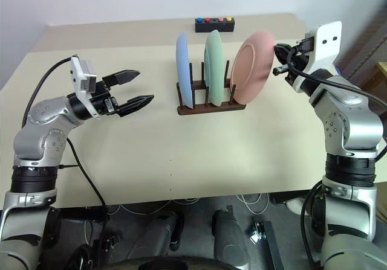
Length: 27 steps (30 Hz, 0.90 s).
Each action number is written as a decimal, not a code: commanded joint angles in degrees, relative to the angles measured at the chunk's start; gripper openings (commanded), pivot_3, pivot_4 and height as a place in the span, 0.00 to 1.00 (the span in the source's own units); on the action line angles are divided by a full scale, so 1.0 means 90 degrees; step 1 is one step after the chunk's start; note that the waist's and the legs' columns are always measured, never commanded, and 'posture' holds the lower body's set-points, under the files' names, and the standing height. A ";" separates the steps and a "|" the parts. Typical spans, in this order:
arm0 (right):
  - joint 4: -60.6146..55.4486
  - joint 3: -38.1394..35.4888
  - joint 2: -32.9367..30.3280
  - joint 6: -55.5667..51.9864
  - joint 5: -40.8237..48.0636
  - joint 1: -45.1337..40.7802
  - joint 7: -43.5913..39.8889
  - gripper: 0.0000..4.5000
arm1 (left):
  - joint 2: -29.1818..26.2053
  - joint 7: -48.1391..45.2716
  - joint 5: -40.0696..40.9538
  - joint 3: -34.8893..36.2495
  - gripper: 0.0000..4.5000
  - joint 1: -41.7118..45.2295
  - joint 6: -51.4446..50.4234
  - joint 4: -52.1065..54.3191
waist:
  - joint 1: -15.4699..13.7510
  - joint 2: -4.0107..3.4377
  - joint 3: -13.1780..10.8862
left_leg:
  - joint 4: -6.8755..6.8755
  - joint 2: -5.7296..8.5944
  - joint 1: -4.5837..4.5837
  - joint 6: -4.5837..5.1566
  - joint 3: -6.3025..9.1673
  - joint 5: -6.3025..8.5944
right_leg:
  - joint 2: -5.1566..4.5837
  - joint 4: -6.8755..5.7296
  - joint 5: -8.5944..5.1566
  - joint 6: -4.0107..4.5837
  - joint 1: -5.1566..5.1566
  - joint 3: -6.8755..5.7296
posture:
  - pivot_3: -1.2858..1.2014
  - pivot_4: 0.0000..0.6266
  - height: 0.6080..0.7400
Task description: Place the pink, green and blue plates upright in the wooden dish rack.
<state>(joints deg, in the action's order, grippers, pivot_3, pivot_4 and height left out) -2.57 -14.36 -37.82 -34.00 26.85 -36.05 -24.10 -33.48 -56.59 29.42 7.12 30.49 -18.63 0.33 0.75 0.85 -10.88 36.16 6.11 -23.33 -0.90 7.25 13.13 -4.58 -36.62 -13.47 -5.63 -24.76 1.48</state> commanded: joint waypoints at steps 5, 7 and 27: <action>-0.0258 0.0031 0.0041 0.0103 -0.0112 -0.0108 -0.0174 0.01 | -0.0063 0.0033 0.0068 0.0106 1.00 0.0021 0.0034 0.0225 | -0.0003 0.0000 0.0000 | 0.0000 0.0000 0.0000 0.0000 0.0000 0.0000 | 0.0000 0.0000 0.0000 0.0000 0.0000 0.0000 | 0.52 0.24 1.00; -0.0228 -0.0053 0.0074 0.0139 -0.0088 -0.0163 -0.0168 0.01 | -0.0067 0.0053 0.0062 0.0113 1.00 0.0002 0.0035 0.0233 | -0.0006 0.0000 0.0000 | 0.0000 0.0000 0.0000 0.0000 0.0000 0.0000 | 0.0000 0.0000 0.0000 0.0000 0.0000 0.0000 | 0.52 0.24 1.00; 0.0356 -0.0014 0.0125 -0.0171 -0.0564 -0.0207 0.0124 0.01 | -0.0072 0.0001 0.0097 0.0104 1.00 0.0060 -0.0071 0.0293 | 0.0012 -0.0001 0.0001 | 0.0001 -0.0002 0.0005 -0.0002 -0.0004 -0.0001 | 0.0002 -0.0012 0.0002 0.0003 -0.0001 0.0002 | 0.52 0.24 1.00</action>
<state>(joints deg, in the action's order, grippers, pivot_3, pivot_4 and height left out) 4.25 -13.38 -36.74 -35.11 20.07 -37.23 -21.97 -33.50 -56.33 29.45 7.39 30.44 -19.47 1.06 0.86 0.84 -10.87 36.18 6.10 -23.29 -0.92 7.21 13.12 -4.56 -36.71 -13.45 -5.60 -24.77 1.50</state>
